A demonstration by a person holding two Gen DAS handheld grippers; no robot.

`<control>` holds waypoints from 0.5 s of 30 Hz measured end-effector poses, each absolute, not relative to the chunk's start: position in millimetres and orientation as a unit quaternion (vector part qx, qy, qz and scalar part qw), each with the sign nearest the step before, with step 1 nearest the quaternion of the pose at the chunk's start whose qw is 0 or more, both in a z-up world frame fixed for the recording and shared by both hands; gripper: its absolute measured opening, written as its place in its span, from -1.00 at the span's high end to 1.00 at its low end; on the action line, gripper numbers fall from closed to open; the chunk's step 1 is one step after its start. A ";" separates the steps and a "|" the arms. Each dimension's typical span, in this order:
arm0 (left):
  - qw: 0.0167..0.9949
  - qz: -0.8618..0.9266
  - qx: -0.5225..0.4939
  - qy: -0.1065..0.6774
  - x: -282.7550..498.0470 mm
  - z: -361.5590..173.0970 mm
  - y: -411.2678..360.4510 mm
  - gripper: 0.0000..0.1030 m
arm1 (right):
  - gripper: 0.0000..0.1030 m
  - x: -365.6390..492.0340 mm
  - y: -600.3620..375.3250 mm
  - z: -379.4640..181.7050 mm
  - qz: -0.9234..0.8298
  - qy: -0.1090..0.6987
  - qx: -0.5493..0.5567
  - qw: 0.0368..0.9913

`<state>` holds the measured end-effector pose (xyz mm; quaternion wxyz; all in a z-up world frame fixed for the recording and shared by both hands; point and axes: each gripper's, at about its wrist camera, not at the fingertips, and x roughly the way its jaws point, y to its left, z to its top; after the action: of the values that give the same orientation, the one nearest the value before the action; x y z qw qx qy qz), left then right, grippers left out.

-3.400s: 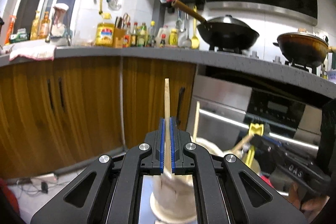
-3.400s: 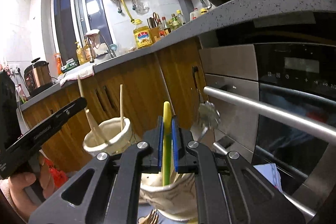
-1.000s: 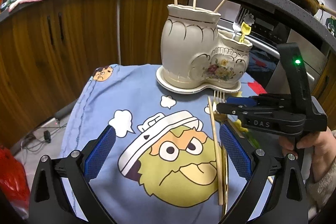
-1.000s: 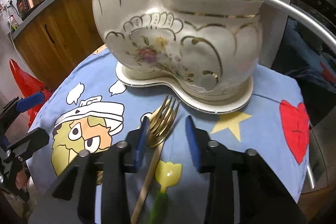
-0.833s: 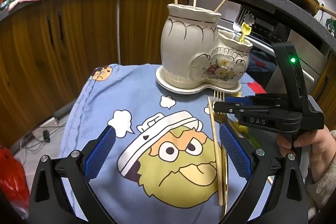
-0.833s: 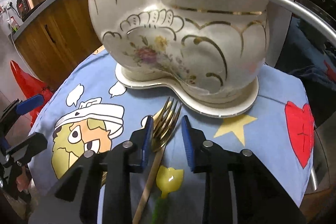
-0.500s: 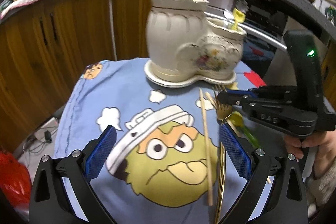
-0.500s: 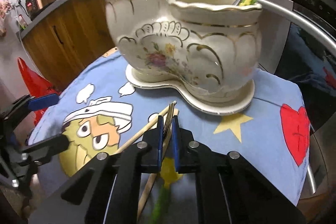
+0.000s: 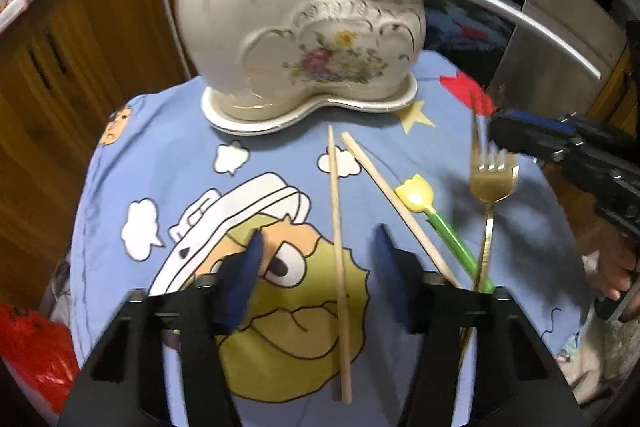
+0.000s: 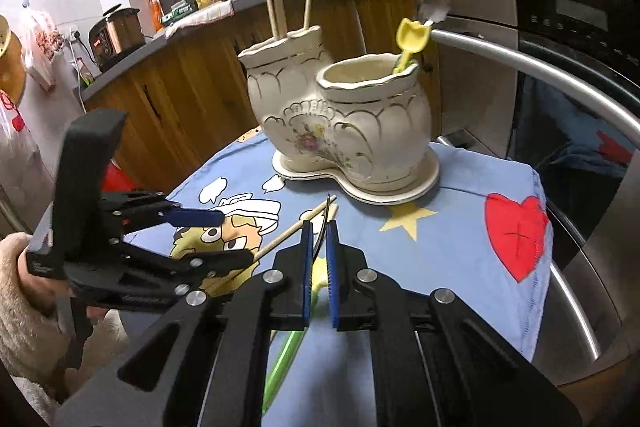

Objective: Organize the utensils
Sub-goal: 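Grasp a gold fork with the right tool while the left tool grasps a chopstick, then drop the chopstick into the tall holder with left tool while right drops fork into small holder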

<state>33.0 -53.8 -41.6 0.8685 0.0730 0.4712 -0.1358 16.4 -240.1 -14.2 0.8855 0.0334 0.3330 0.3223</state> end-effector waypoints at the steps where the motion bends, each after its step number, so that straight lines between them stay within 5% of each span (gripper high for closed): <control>1: 0.865 -0.138 0.078 0.477 36.1 -44.3 -57.5 0.15 | 0.89 16.3 -242.8 -15.4 0.322 0.332 0.037 0.886; 7: 0.856 -0.138 0.109 0.486 45.4 -55.7 -76.8 0.42 | 0.89 16.1 -249.1 -15.4 0.319 0.329 0.044 0.888; 11: 0.860 -0.130 0.119 0.480 46.6 -56.6 -80.3 0.87 | 0.91 13.8 -252.0 -12.5 0.321 0.319 0.052 0.890; 15: 0.867 -0.130 0.121 0.465 41.9 -56.7 -78.3 0.90 | 0.93 10.1 -256.1 -5.2 0.323 0.301 0.064 0.895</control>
<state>41.9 -78.3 -56.7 0.8674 0.1207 0.4649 -0.1301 10.1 -256.1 -5.2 0.8951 0.0641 0.3012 0.3226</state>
